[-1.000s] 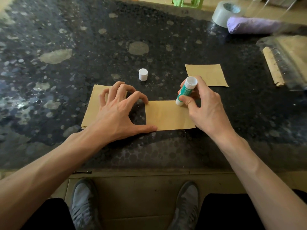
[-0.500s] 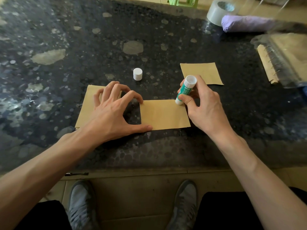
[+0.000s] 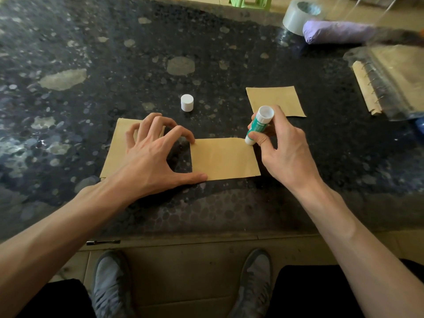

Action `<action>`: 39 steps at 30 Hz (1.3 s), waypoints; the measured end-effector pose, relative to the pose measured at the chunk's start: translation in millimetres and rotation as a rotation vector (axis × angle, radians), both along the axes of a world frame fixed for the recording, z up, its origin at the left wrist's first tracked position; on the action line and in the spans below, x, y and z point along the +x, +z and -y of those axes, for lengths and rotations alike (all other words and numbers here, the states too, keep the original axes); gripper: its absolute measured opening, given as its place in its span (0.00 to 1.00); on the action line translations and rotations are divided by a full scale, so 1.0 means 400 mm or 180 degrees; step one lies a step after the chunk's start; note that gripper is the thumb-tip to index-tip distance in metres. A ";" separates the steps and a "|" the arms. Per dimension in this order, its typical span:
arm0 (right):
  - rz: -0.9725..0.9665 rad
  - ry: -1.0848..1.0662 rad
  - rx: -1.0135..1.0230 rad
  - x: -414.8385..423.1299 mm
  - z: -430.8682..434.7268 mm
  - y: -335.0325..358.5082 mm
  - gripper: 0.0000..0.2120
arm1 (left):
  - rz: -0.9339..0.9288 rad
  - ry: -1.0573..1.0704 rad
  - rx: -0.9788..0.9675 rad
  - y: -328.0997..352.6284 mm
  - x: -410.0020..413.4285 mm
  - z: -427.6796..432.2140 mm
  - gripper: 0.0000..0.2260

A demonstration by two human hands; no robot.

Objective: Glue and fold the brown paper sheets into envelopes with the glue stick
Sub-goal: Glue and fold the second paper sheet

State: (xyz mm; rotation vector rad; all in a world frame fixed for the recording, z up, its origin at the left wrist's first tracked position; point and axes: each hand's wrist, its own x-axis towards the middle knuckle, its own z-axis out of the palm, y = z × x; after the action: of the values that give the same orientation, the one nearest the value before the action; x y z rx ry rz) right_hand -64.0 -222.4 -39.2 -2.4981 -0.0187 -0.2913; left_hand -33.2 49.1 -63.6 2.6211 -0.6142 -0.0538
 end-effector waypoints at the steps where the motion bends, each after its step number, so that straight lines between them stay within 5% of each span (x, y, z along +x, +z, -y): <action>1: 0.0023 -0.0011 -0.0007 -0.001 0.002 -0.003 0.14 | 0.0008 0.0002 -0.0004 0.000 -0.001 0.001 0.37; 7: 0.0551 -0.0528 0.0667 0.004 0.026 0.012 0.15 | 0.0037 -0.0009 -0.0001 -0.003 0.001 0.001 0.37; 12: 0.0255 -0.0065 0.1383 0.016 -0.022 0.031 0.16 | 0.0083 0.0012 -0.0015 -0.006 0.000 0.002 0.37; 23: -0.0264 0.0623 0.1091 0.027 -0.119 -0.006 0.16 | 0.0126 0.0056 -0.0033 -0.010 -0.003 0.003 0.36; 39: -0.0018 0.0427 0.0341 0.018 -0.127 -0.009 0.13 | 0.0076 0.0042 0.0022 -0.008 0.000 0.002 0.37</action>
State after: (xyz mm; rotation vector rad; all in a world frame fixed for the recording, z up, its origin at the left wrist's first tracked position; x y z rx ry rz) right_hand -56.8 -171.5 -42.7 -2.3782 -0.1636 -0.2234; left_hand -33.3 48.3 -66.9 2.6357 -0.6060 -0.0205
